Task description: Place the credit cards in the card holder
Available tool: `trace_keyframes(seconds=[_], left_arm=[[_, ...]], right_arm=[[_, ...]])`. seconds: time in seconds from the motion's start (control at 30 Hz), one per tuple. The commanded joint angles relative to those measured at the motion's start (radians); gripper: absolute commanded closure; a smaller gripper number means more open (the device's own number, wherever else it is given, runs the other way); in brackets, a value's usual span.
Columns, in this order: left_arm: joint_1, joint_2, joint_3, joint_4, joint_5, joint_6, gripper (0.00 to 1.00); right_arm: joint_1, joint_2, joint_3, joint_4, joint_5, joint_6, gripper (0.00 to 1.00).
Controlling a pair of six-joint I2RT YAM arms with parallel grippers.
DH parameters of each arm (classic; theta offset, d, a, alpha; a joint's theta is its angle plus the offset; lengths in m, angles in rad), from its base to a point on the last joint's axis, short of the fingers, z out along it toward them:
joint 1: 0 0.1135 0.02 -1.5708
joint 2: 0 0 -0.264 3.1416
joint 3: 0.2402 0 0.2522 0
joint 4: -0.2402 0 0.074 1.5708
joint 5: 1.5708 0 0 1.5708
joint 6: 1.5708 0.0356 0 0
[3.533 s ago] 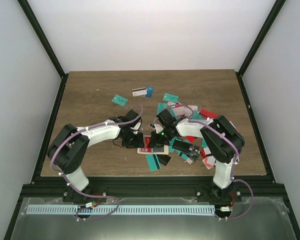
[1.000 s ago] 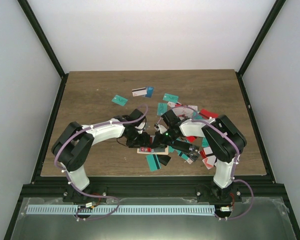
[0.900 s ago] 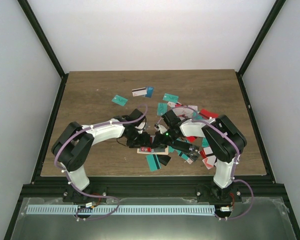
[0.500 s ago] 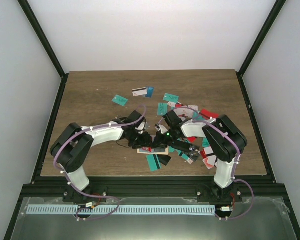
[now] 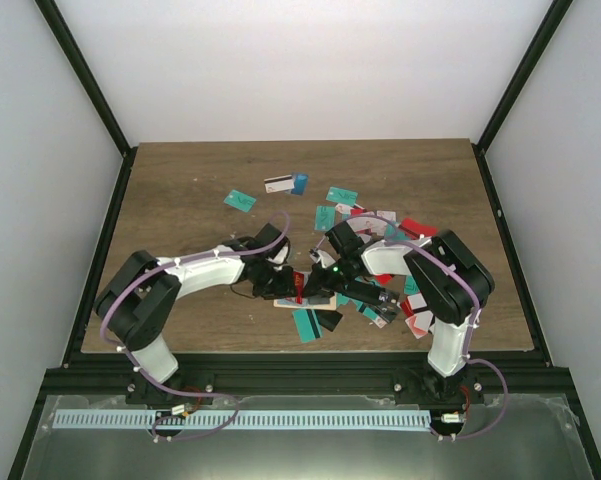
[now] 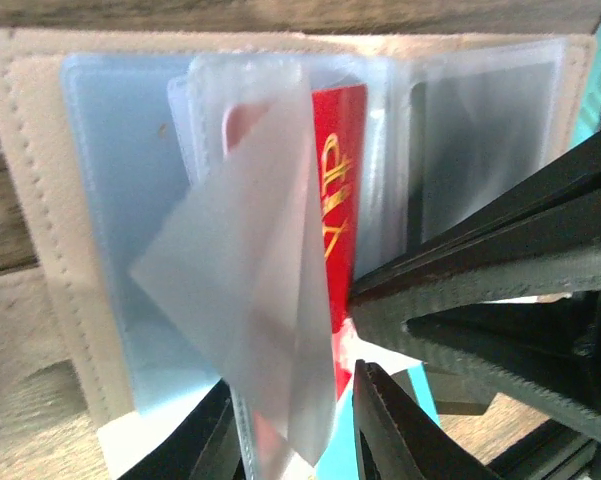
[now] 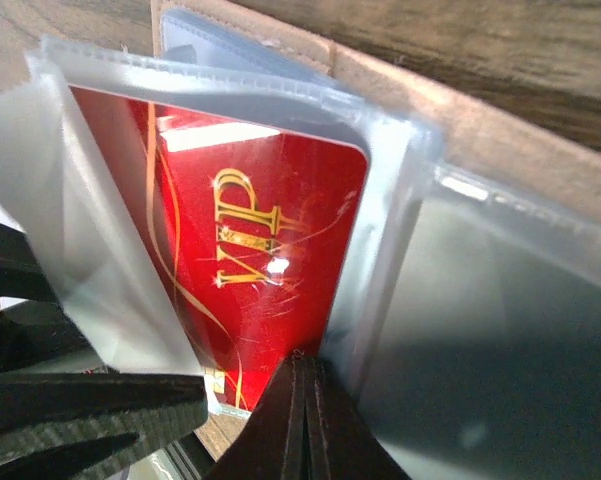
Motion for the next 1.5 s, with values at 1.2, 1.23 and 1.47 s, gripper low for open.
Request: trace_keyframes(seconds=[1.2,1.23,1.47], left_arm=[[-0.168,0.194,0.389,-0.467,-0.406,-0.012,0.95],[-0.168,0.203,0.405,-0.484,-0.419,-0.016,0.95],[-0.186,0.283,0.538,-0.589,-0.489,-0.1,0.91]], right_arm=[[-0.057,-0.287,0.107,-0.315,0.155,-0.031,0.91],[-0.059,-0.317,0.106,-0.332,0.177,-0.026,0.88],[-0.088,-0.478,0.097,-0.475,0.332,0.035,0.75]])
